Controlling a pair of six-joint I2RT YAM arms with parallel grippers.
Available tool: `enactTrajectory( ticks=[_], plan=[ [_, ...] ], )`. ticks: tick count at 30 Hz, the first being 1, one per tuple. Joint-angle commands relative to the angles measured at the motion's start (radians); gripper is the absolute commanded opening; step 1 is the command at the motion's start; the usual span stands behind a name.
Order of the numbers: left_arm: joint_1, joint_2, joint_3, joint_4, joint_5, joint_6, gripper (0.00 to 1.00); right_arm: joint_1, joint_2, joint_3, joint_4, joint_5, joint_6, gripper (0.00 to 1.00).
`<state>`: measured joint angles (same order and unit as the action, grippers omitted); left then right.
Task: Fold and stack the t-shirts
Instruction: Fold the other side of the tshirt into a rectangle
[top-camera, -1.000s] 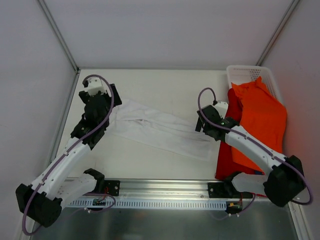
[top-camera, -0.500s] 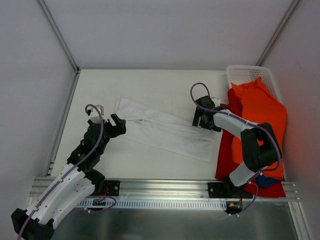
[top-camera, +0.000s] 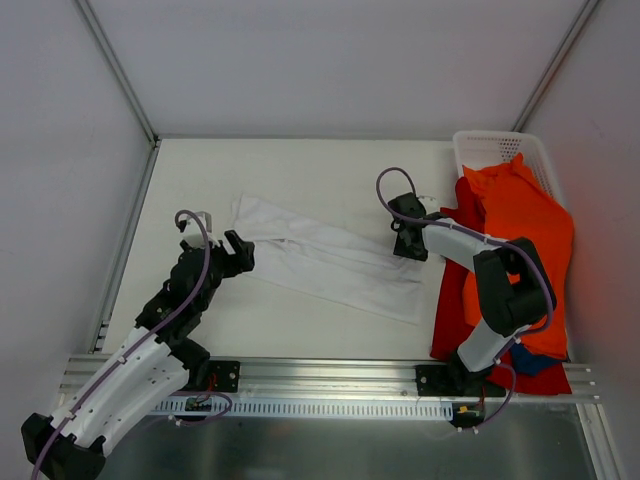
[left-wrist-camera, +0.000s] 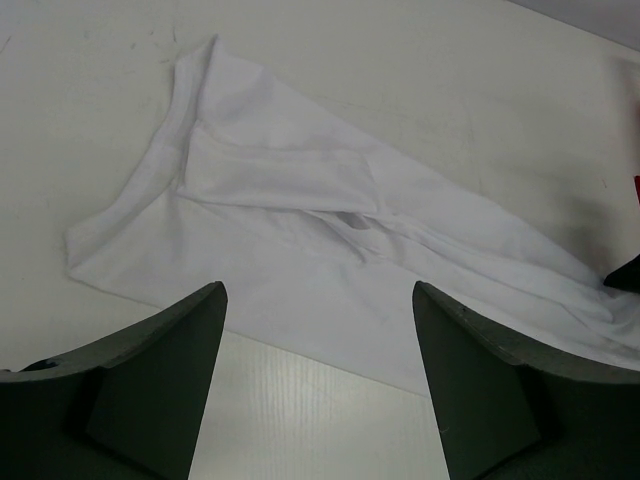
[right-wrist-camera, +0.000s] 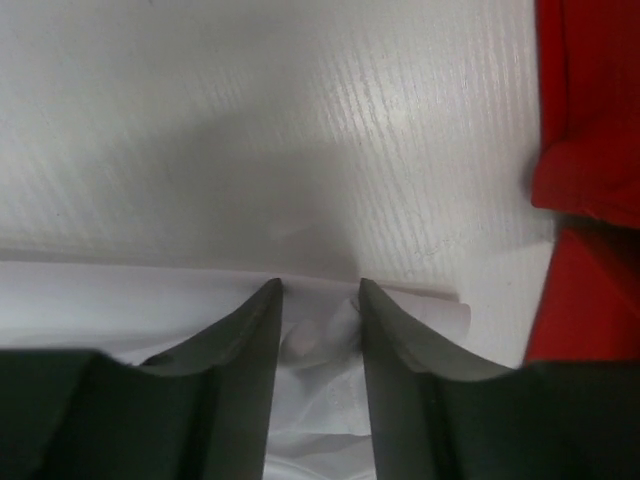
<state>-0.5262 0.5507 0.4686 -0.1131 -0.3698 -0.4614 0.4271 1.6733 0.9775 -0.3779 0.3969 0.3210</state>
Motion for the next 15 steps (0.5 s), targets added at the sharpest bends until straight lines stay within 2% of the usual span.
enactTrajectory(
  ticks=[1, 2, 5, 8, 11, 15],
  plan=[
    [-0.018, 0.006, -0.021, 0.018, -0.023, -0.011, 0.76, 0.006, 0.002, 0.004, -0.009, 0.031, 0.003, 0.38],
    [-0.02, 0.006, -0.022, 0.018, -0.024, -0.011, 0.75, 0.009, -0.001, 0.006, -0.013, 0.043, 0.004, 0.29],
    [-0.027, 0.011, -0.028, 0.02, -0.032, -0.017, 0.75, 0.016, -0.014, 0.009, -0.035, 0.065, 0.006, 0.25],
    [-0.04, 0.018, -0.028, 0.02, -0.044, -0.016, 0.75, 0.025, -0.032, 0.009, -0.056, 0.079, 0.006, 0.1],
    [-0.05, 0.017, -0.03, 0.02, -0.06, -0.016, 0.74, 0.039, -0.06, -0.006, -0.072, 0.091, 0.01, 0.01],
    [-0.061, 0.014, -0.031, 0.02, -0.069, -0.016, 0.74, 0.07, -0.115, -0.04, -0.093, 0.106, 0.027, 0.0]
  ],
)
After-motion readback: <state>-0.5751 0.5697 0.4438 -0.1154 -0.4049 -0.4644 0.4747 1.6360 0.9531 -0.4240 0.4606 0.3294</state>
